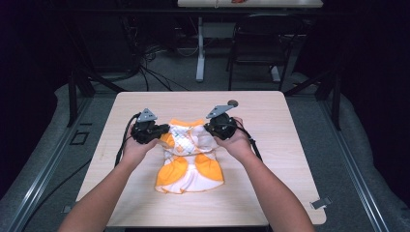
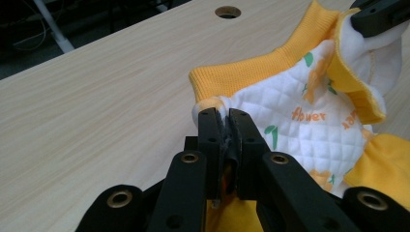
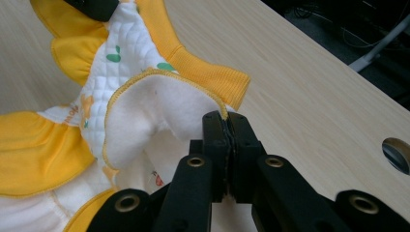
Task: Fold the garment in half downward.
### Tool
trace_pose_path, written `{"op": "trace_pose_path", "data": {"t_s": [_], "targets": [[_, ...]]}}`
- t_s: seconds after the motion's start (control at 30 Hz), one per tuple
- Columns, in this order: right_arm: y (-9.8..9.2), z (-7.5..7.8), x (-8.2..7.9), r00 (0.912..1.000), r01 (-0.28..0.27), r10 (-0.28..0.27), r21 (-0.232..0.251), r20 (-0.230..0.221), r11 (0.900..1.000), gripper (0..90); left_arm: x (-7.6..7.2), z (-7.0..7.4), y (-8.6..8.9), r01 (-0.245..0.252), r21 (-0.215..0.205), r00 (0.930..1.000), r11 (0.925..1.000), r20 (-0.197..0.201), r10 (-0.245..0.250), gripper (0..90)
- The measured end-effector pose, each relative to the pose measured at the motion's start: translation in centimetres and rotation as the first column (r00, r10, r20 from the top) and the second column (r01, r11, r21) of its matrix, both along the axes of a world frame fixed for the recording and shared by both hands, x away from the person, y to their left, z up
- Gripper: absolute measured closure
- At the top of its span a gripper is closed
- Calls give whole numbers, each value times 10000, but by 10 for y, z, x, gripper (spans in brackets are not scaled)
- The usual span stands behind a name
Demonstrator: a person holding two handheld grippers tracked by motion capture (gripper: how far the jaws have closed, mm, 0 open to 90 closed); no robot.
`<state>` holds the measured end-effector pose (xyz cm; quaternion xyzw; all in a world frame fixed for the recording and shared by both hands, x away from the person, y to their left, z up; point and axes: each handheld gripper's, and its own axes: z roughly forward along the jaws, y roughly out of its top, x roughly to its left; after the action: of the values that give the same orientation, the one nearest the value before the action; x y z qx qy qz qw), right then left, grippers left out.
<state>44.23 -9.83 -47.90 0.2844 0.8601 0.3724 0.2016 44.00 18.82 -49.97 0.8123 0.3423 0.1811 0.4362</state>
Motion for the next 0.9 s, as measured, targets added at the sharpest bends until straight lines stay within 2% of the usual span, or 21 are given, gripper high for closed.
{"op": "trace_pose_path", "data": {"t_s": [0.1,0.2,0.23,0.5,0.67,0.7,0.73,0.77,0.8,0.87,0.9], "targets": [[-2,-4,-2,10000,-13,13,18,-92,10000,873,-4,-3,0,94,-102,9999,9999,-105,-95,845],[-3,-6,-3,9999,-55,56,17,-137,10000,873,-7,-5,0,156,-80,9997,9998,-202,-158,845],[-3,-7,-6,9998,-122,119,-187,-135,9998,873,-11,-7,-2,260,16,9994,9997,-227,-259,845],[-1,-10,-16,9990,-402,398,-236,-188,9989,872,-21,-14,2,408,-9,9984,9992,-403,-408,843],[-2,-20,-25,9978,-582,573,-263,-329,9980,871,-31,-22,4,693,-92,9958,9976,-587,-698,840],[-4,-24,-27,9973,-585,583,-33,-445,9983,871,-34,-24,4,791,-115,9950,9968,-597,-797,840],[-4,-24,-27,9973,-585,583,-33,-445,9983,871,-34,-24,4,791,-115,9950,9968,-597,-797,838],[-5,-28,-31,9959,-757,739,-328,-522,9966,870,-38,-29,5,929,-160,9931,9955,-700,-938,838],[-5,-28,-31,9959,-757,739,-328,-522,9966,870,-38,-29,5,929,-160,9931,9955,-700,-938,838],[-5,-31,-34,9960,-746,734,-223,-513,9970,869,-42,-32,4,1014,-111,9920,9948,-744,-1020,836],[-8,-34,-38,9947,-797,791,-75,-662,9968,869,-46,-34,4,1140,-49,9904,9935,-787,-1140,835]]}}
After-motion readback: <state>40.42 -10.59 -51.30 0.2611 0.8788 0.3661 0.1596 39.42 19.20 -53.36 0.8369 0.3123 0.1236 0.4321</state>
